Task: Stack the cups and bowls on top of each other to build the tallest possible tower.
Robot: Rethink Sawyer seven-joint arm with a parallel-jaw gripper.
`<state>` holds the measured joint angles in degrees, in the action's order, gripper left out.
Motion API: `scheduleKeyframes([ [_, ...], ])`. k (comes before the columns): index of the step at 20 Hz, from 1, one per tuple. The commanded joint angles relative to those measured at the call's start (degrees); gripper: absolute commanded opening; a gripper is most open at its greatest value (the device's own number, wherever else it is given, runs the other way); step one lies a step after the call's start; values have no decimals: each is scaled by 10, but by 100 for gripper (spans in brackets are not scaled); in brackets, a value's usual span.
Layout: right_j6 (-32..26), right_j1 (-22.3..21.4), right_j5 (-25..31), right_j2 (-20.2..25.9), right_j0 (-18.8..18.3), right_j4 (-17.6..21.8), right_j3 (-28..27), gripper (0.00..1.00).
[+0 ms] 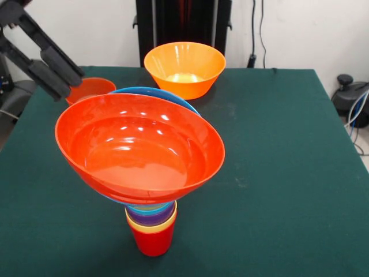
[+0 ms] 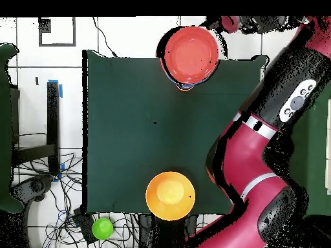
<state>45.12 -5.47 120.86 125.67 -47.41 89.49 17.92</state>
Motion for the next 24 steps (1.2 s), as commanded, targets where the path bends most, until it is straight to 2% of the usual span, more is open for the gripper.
scheduleKeyframes([
  [1,52,-13,17,-137,1,-28,-1,0],
  [5,30,-8,-5,-159,-1,-44,0,0],
  [10,34,1,-43,-195,-10,-83,26,0],
  [24,52,0,-77,-248,8,-134,16,0],
])
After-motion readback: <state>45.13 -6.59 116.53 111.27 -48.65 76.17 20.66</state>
